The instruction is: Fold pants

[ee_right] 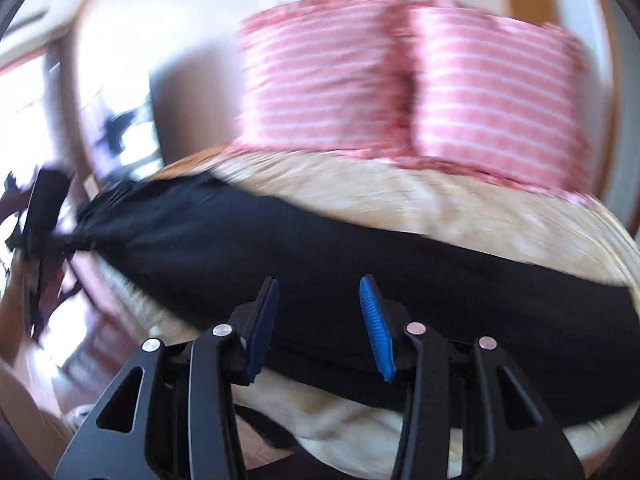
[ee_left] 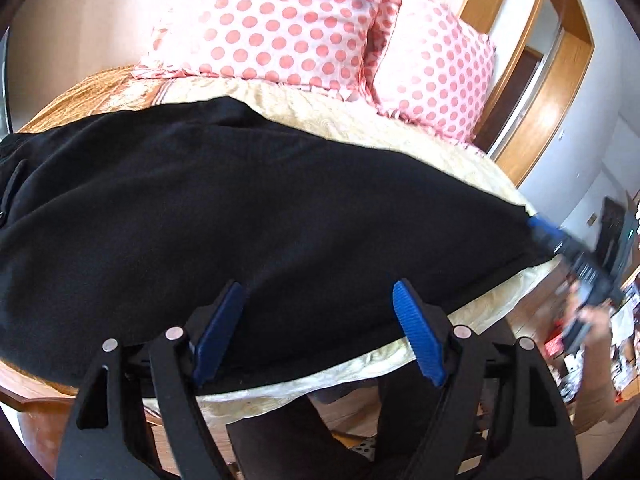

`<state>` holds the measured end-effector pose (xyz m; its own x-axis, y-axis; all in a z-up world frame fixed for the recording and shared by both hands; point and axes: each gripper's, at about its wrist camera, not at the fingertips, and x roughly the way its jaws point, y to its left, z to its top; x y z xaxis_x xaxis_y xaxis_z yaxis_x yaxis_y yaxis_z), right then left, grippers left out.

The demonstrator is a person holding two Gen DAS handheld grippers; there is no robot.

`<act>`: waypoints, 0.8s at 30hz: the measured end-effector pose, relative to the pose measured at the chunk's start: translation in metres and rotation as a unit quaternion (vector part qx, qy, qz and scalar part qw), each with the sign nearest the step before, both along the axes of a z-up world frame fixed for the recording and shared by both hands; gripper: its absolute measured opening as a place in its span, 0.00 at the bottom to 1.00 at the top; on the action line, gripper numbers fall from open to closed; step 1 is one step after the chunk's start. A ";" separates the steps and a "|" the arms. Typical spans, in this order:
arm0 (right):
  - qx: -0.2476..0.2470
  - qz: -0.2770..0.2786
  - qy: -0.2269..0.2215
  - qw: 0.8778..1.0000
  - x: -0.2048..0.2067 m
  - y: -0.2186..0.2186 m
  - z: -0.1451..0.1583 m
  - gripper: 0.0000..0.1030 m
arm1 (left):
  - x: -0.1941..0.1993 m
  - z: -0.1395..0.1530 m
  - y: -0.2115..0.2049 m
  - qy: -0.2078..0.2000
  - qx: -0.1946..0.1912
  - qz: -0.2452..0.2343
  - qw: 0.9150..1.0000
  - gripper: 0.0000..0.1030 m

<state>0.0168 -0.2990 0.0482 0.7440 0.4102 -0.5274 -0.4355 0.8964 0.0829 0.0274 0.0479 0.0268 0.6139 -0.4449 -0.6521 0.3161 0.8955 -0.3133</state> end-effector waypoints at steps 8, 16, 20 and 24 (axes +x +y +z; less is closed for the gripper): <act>-0.064 0.134 0.009 0.989 0.003 0.073 -0.025 0.33 | -0.013 0.006 0.027 -0.018 -0.020 0.041 0.999 0.84; -0.126 0.160 -0.005 0.979 0.007 0.099 -0.034 0.14 | -0.005 0.003 0.032 -0.003 -0.038 0.046 0.998 0.86; -0.113 0.152 -0.002 0.982 0.011 0.098 -0.035 0.06 | -0.006 0.004 0.031 -0.006 -0.036 0.043 0.998 0.86; -0.078 0.168 0.009 0.983 0.005 0.090 -0.032 0.05 | -0.007 0.007 0.028 -0.009 -0.034 0.038 0.999 0.86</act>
